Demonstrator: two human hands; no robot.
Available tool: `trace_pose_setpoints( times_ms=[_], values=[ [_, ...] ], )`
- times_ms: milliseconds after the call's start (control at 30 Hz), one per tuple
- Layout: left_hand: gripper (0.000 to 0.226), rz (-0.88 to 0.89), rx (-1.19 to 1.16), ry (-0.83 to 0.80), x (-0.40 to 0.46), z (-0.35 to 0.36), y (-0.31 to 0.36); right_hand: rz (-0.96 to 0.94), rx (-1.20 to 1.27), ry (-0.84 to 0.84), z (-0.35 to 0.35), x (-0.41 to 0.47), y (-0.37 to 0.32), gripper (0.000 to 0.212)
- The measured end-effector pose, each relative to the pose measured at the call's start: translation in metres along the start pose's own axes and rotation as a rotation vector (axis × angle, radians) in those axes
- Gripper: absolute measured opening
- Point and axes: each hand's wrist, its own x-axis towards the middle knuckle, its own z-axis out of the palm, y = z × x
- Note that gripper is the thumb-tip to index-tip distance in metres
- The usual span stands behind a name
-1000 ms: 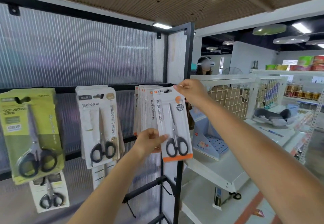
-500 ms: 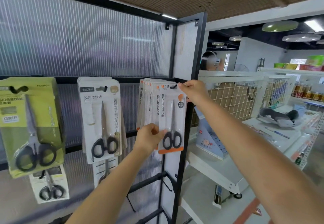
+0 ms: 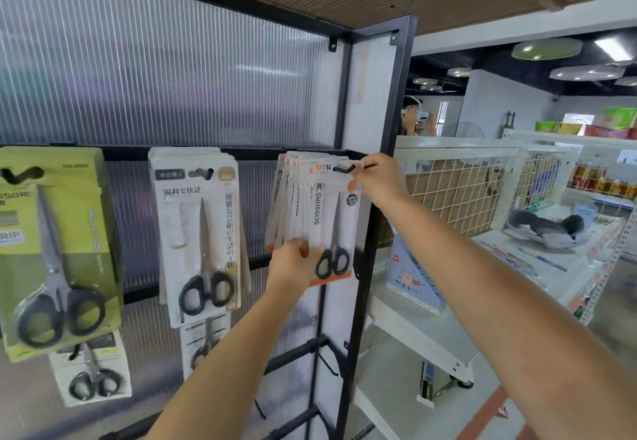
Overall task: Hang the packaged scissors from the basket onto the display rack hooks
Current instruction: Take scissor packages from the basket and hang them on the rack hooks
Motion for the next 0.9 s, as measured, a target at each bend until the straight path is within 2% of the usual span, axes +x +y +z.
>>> trace_pose_setpoints(
  times_ms=[133,400,700,833,900],
  values=[
    [0.023,-0.021,-0.020,-0.012,0.008,0.001,-0.002,-0.010,-0.033,-0.010,0.003,0.002,-0.003,0.015],
    [0.014,-0.078,-0.021,0.023,0.023,-0.012,-0.004,0.007,-0.052,-0.057,0.016,0.012,-0.005,0.037],
    [0.020,-0.050,0.013,-0.015,0.025,-0.006,-0.004,-0.080,-0.053,-0.049,0.018,0.013,-0.002,0.029],
    [0.024,-0.044,0.063,-0.039,0.022,-0.004,-0.003,-0.129,-0.138,-0.047,0.013,0.000,0.001,0.016],
    [0.022,-0.040,0.099,-0.042,0.017,-0.005,-0.004,-0.147,-0.181,-0.055,0.009,-0.012,0.004,0.026]
  ],
)
